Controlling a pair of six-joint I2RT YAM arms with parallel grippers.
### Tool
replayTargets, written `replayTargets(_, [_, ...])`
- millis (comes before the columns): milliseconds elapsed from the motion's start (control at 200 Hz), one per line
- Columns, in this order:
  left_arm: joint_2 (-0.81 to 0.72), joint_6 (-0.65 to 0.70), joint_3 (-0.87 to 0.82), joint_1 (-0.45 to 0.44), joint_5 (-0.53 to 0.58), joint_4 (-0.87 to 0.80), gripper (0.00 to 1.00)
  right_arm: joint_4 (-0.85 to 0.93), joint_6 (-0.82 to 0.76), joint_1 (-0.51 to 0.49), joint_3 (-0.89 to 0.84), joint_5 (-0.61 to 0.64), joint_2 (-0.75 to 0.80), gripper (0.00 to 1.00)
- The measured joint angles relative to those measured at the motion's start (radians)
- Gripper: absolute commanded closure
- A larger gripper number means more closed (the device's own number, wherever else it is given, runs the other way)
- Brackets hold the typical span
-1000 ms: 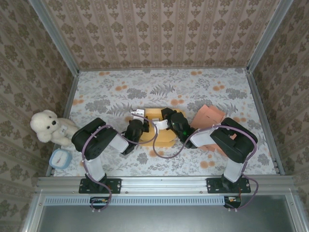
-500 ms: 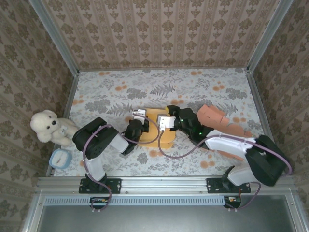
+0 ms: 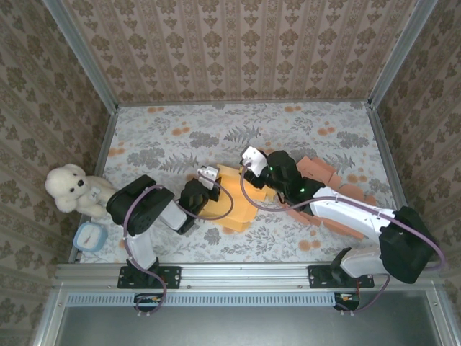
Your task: Fold the paper box
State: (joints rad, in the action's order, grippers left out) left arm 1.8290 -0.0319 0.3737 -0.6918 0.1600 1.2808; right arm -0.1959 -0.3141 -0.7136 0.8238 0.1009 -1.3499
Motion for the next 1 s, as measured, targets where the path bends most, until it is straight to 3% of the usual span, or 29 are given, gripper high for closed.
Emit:
replayTargets(285, [0.001, 0.018, -0.002, 0.026, -0.084, 0.006, 1.00, 0.021, 0.119, 0.002, 0.000, 0.027, -0.127, 0.50])
replayTargets(365, [0.006, 0.018, -0.001, 0.027, -0.086, 0.006, 0.89, 0.020, 0.136, 0.002, 0.000, 0.031, -0.158, 0.51])
replayTargets(500, [0.015, 0.013, -0.001, 0.032, -0.087, 0.004, 0.82, 0.004, 0.151, 0.004, 0.000, 0.033, -0.176, 0.52])
replayTargets(660, [0.015, 0.003, -0.001, 0.032, -0.097, 0.003, 0.67, -0.008, 0.162, 0.012, 0.001, 0.045, -0.184, 0.53])
replayTargets(1000, [-0.031, -0.007, -0.019, 0.032, -0.132, 0.003, 0.66, -0.010, 0.169, 0.020, 0.002, 0.049, -0.184, 0.54])
